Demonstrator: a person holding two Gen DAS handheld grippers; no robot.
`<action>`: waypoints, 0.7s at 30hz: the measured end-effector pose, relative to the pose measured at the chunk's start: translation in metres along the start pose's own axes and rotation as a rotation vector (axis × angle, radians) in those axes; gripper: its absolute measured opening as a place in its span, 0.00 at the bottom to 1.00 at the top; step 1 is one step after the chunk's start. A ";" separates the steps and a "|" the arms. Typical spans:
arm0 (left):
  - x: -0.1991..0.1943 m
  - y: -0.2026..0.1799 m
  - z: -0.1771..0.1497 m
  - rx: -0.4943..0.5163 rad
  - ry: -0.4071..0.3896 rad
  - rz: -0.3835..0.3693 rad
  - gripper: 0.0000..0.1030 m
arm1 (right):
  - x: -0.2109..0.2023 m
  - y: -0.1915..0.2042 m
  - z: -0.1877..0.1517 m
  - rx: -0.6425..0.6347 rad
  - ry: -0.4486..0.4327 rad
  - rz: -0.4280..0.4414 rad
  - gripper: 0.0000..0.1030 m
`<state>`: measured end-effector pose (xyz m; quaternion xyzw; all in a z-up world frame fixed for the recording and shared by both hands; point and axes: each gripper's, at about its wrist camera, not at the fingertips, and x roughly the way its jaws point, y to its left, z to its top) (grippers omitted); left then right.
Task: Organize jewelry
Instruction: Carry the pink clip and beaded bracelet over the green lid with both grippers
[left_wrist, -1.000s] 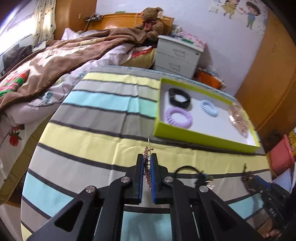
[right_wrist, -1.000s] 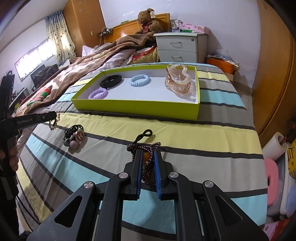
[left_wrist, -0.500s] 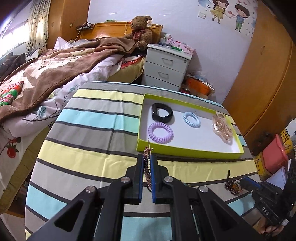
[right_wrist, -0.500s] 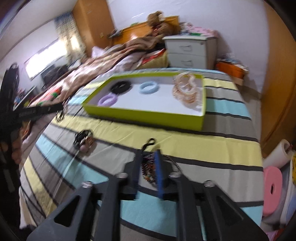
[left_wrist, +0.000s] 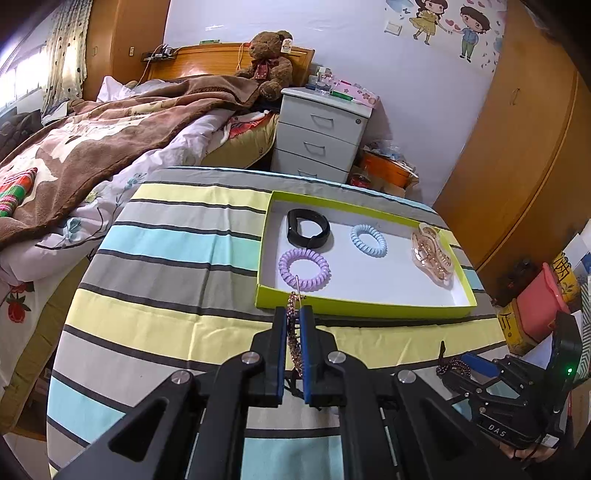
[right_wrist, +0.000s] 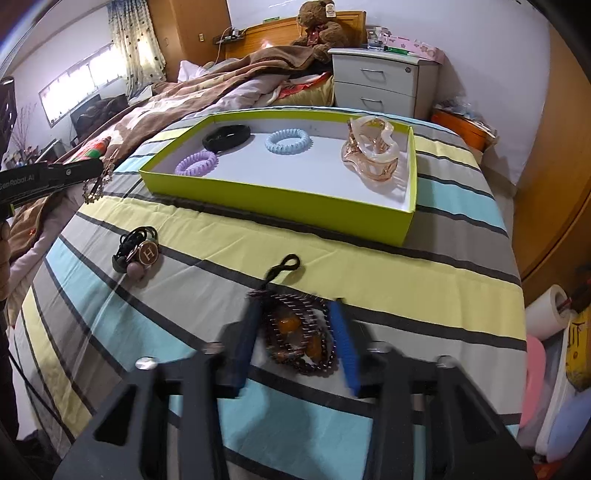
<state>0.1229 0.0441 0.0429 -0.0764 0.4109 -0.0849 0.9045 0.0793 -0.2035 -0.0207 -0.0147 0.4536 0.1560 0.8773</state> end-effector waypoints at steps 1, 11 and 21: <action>0.000 -0.001 0.001 0.001 0.001 -0.001 0.07 | -0.002 0.002 0.001 -0.007 -0.005 -0.007 0.11; -0.005 -0.008 0.008 0.025 -0.008 -0.012 0.07 | -0.022 0.005 0.016 0.007 -0.080 -0.022 0.08; -0.011 -0.016 0.028 0.045 -0.037 -0.023 0.07 | -0.042 0.005 0.052 0.021 -0.173 -0.020 0.08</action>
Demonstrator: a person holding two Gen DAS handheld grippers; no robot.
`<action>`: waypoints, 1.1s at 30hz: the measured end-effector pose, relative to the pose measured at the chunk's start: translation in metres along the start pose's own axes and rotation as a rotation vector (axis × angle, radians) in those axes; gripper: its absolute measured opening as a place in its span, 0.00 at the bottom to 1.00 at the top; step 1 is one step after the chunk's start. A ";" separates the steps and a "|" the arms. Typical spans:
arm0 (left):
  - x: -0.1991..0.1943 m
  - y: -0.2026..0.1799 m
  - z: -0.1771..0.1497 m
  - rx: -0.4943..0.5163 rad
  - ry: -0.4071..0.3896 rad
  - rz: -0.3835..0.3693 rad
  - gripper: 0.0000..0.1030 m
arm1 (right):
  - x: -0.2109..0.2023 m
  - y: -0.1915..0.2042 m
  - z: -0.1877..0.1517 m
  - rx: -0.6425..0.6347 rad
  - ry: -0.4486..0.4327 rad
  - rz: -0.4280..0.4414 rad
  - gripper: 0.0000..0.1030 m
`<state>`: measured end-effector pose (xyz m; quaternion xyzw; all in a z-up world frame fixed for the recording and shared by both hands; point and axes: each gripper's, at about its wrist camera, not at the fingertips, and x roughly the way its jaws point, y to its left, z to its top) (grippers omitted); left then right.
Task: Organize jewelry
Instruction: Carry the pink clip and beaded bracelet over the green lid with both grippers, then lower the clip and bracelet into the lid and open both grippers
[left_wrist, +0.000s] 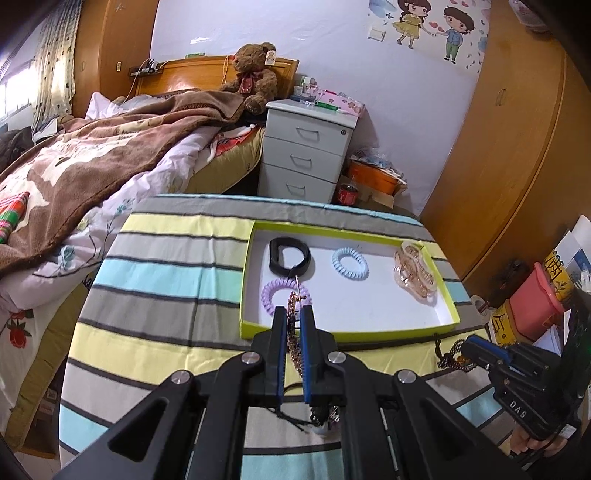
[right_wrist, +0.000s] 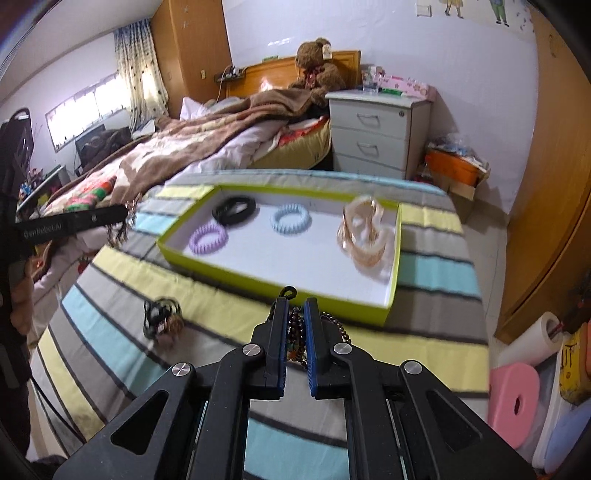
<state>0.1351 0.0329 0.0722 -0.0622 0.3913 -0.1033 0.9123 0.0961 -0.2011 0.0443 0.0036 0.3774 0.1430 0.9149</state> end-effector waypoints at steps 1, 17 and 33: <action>0.001 -0.001 0.002 0.002 -0.001 -0.003 0.07 | 0.000 0.000 0.004 0.004 -0.008 0.000 0.08; 0.055 -0.028 0.032 0.033 0.061 -0.105 0.07 | 0.051 -0.011 0.038 0.064 0.010 -0.017 0.08; 0.127 -0.042 0.030 0.035 0.193 -0.128 0.07 | 0.098 -0.012 0.040 0.051 0.062 -0.044 0.08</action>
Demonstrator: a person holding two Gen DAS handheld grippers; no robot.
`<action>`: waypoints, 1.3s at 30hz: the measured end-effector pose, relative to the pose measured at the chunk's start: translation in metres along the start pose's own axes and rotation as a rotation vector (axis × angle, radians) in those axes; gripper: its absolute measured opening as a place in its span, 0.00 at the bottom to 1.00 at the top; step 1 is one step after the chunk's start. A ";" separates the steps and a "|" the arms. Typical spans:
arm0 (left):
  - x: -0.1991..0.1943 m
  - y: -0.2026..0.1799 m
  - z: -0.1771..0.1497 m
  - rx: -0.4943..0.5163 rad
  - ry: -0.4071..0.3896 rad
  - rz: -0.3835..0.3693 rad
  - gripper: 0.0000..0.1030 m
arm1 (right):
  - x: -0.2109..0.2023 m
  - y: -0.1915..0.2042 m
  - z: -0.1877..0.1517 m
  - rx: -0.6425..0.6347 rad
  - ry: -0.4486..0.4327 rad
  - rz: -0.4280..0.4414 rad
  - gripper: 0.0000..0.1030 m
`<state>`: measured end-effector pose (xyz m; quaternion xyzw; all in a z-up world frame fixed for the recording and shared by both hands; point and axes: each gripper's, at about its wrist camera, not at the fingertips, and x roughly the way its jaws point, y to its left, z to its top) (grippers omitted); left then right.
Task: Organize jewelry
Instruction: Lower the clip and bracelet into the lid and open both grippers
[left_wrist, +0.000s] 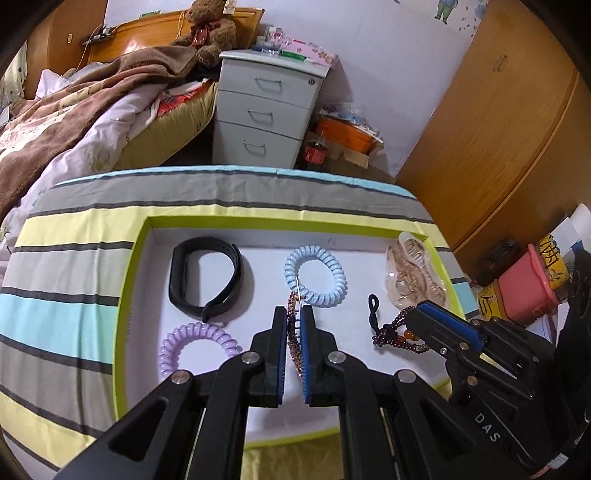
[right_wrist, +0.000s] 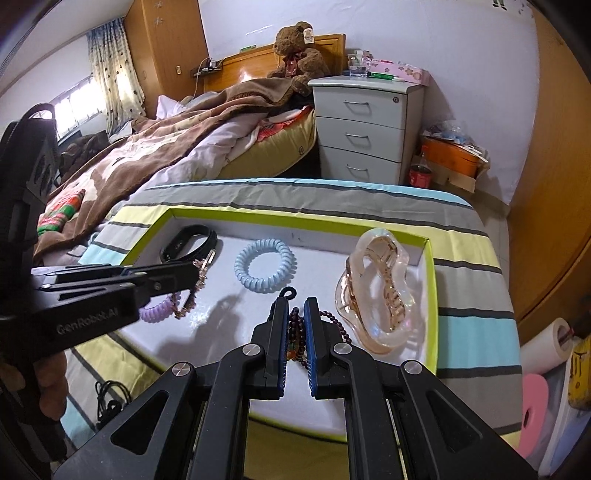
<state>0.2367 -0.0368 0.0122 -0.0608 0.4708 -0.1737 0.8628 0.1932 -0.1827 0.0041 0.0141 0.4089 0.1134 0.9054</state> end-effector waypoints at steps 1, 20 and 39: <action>0.002 -0.001 0.000 0.002 0.004 0.000 0.07 | 0.001 0.000 0.000 0.001 0.002 0.001 0.08; 0.017 -0.005 0.003 -0.010 0.017 0.022 0.07 | 0.012 -0.004 -0.003 -0.003 0.012 -0.011 0.08; 0.014 -0.003 0.005 -0.015 0.019 0.032 0.19 | 0.011 -0.007 -0.003 0.001 0.006 -0.010 0.10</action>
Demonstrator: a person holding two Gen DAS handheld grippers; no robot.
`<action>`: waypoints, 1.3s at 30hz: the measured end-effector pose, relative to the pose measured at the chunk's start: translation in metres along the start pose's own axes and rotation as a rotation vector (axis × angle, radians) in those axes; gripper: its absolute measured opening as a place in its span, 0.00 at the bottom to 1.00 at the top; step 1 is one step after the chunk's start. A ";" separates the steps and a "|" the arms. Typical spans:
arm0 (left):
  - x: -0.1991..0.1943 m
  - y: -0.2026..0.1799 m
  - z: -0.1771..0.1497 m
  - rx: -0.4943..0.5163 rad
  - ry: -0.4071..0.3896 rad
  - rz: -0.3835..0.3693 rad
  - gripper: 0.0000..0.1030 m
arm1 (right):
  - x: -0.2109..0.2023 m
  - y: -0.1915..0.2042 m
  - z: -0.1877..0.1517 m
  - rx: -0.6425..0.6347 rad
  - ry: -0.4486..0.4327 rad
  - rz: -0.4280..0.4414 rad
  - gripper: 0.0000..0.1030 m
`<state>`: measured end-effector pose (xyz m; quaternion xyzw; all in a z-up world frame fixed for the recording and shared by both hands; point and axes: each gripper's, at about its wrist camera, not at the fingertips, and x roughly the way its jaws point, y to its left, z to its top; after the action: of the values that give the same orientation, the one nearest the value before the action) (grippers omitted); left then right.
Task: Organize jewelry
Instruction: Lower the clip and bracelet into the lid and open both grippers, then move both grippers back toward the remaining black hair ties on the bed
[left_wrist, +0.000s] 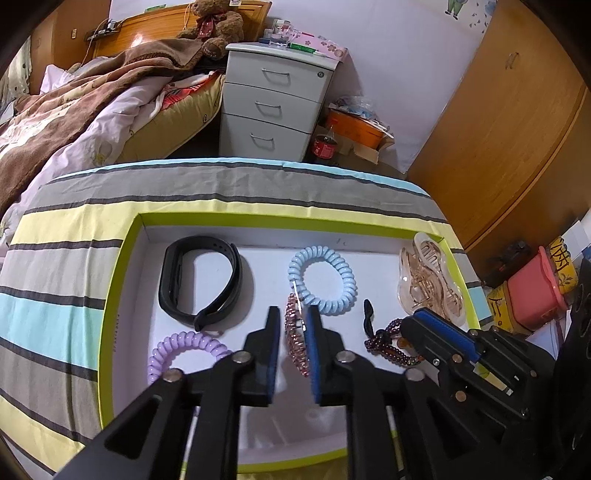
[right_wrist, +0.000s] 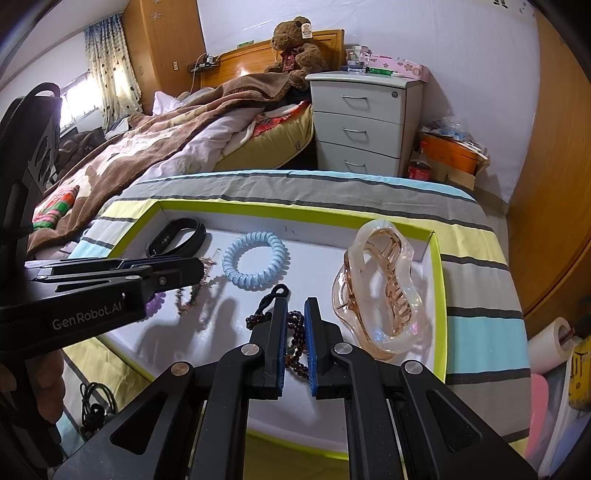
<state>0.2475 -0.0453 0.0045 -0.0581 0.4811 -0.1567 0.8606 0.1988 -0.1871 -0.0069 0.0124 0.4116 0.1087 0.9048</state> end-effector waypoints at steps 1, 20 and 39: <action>0.000 0.000 0.000 -0.001 -0.001 0.000 0.19 | -0.001 -0.001 0.000 -0.001 -0.003 -0.004 0.12; -0.023 0.002 -0.005 -0.004 -0.034 0.012 0.34 | -0.023 0.002 -0.001 0.016 -0.041 -0.015 0.24; -0.101 0.030 -0.043 -0.072 -0.154 0.013 0.44 | -0.072 0.028 -0.028 0.013 -0.093 0.053 0.45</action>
<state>0.1676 0.0179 0.0563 -0.0977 0.4194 -0.1286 0.8933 0.1264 -0.1762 0.0312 0.0343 0.3693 0.1293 0.9196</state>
